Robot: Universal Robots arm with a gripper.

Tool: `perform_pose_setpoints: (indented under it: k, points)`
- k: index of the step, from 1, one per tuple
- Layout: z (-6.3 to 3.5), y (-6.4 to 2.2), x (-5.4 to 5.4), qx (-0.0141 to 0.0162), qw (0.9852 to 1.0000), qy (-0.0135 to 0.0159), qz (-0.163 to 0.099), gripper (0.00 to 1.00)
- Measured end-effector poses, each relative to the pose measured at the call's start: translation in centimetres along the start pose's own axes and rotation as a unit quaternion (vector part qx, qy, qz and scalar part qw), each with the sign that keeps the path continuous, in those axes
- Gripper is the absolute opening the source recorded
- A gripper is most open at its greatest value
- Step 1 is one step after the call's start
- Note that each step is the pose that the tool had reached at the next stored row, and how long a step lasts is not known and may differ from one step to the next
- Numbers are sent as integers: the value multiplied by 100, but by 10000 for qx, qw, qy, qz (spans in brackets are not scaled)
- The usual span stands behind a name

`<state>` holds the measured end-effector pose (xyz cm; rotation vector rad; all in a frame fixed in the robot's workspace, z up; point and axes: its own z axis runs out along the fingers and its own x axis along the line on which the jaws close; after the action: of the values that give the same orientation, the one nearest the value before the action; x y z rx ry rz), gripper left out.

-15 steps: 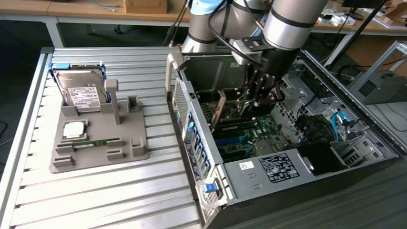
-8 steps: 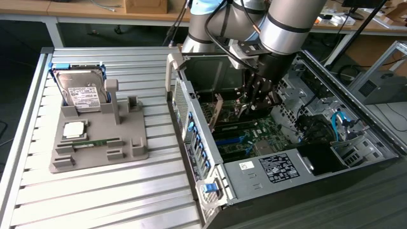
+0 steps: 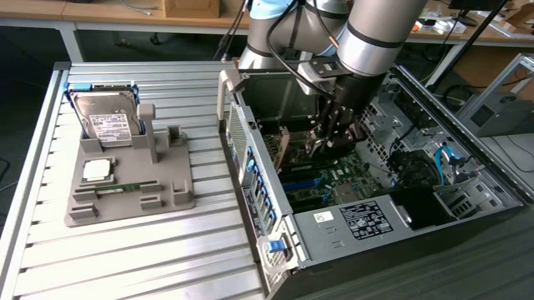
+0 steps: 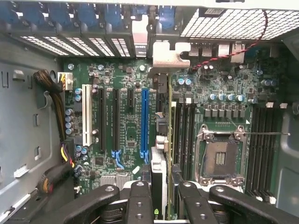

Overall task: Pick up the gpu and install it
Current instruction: 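Insert the gpu into the slot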

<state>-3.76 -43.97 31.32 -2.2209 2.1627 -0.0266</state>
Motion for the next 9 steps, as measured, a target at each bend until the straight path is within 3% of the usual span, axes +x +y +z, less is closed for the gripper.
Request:
perform_pose_setpoints:
  k: [9]
  points:
    - [44,35,13,0,10000,0,-1,27]
